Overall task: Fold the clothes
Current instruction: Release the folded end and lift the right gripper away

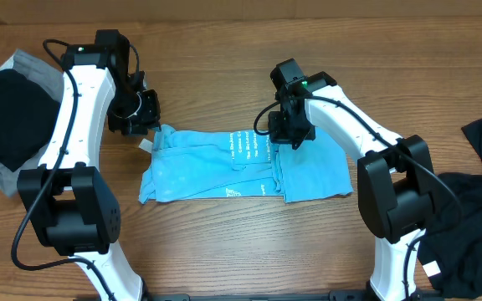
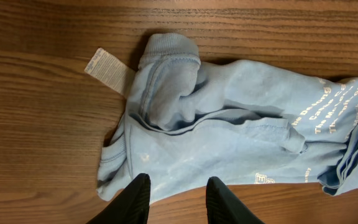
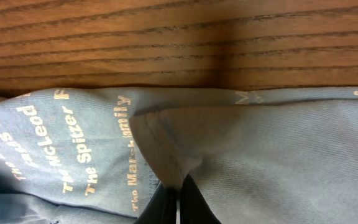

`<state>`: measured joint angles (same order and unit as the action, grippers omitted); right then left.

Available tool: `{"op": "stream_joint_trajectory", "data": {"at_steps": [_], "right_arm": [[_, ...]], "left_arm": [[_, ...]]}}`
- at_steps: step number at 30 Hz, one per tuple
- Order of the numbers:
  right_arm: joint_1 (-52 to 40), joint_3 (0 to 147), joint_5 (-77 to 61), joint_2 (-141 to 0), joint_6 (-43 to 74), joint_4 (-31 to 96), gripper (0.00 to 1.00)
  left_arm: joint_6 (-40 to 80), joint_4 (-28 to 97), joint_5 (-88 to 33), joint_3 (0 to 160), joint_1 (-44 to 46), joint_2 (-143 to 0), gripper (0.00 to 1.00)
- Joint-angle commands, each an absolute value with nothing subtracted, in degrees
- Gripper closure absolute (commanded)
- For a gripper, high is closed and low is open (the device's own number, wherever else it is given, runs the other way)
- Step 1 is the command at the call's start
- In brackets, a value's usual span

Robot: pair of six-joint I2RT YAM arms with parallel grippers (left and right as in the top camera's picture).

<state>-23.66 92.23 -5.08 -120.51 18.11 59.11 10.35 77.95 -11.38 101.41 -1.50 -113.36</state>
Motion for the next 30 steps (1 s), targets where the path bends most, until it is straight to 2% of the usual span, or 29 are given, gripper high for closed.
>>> {"op": "stream_joint_trajectory", "data": {"at_steps": [1,19,22,24,27,30], "right_arm": [[-23.6,91.9,-3.9,-120.6,18.3,58.3,0.96],[-23.5,92.7,-6.8,-120.6,18.3,51.4,0.96],[-23.6,92.7,-9.3,-120.6,18.3,55.0,0.96],[-23.6,92.7,-9.3,-120.6,18.2,57.4,0.94],[-23.5,92.7,-9.3,-120.6,17.8,59.4,0.83],[-22.8,93.3,-9.3,-119.2,16.1,61.3,0.76]], "left_arm": [[10.7,78.0,-11.9,102.5,-1.1,-112.3,0.67],[10.3,77.9,-11.8,102.5,-1.1,-112.3,0.67],[10.3,78.0,-11.8,102.5,-1.1,-112.3,0.66],[10.3,78.0,-11.8,102.5,-1.1,-112.3,0.64],[10.3,78.4,-11.8,102.5,-1.1,-112.3,0.62],[10.3,79.5,-11.2,102.5,-1.1,-112.3,0.55]]}}
